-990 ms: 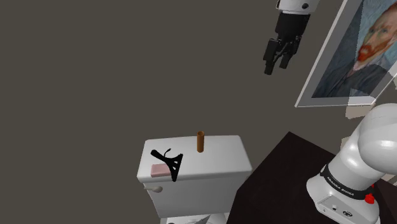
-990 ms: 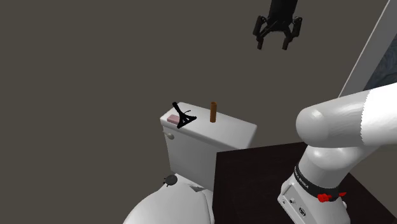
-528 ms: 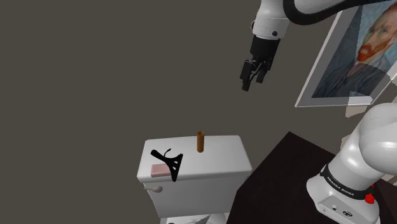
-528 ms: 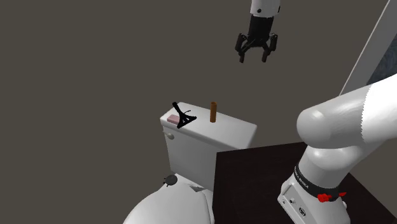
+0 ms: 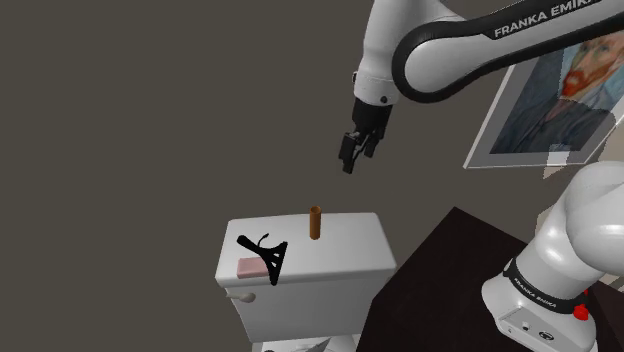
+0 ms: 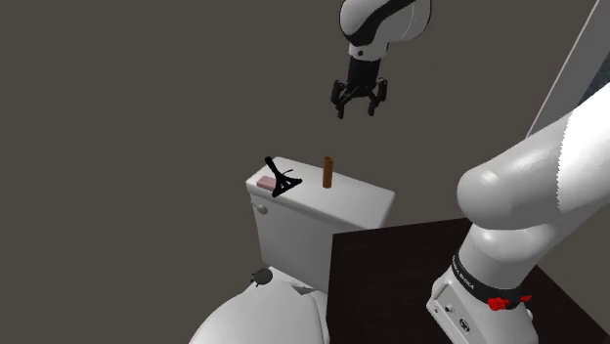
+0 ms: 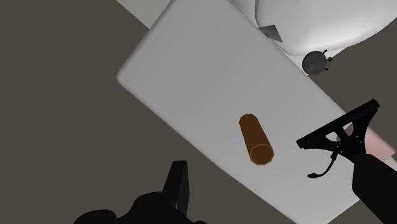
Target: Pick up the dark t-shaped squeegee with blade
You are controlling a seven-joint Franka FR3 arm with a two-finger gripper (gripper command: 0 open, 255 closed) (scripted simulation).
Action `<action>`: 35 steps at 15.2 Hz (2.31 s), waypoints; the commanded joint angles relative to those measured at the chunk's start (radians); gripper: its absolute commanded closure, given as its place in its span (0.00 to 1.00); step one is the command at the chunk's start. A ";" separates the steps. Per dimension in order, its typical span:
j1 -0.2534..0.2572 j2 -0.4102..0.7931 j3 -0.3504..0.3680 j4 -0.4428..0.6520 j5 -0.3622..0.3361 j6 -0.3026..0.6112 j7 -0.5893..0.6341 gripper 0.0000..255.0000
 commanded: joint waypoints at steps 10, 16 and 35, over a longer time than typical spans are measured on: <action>0.024 0.383 0.114 0.108 -0.150 0.325 0.093 0.00; 0.074 0.613 0.120 0.234 -0.332 0.433 0.203 0.00; 0.277 1.052 -0.007 0.552 -0.601 0.573 0.351 0.00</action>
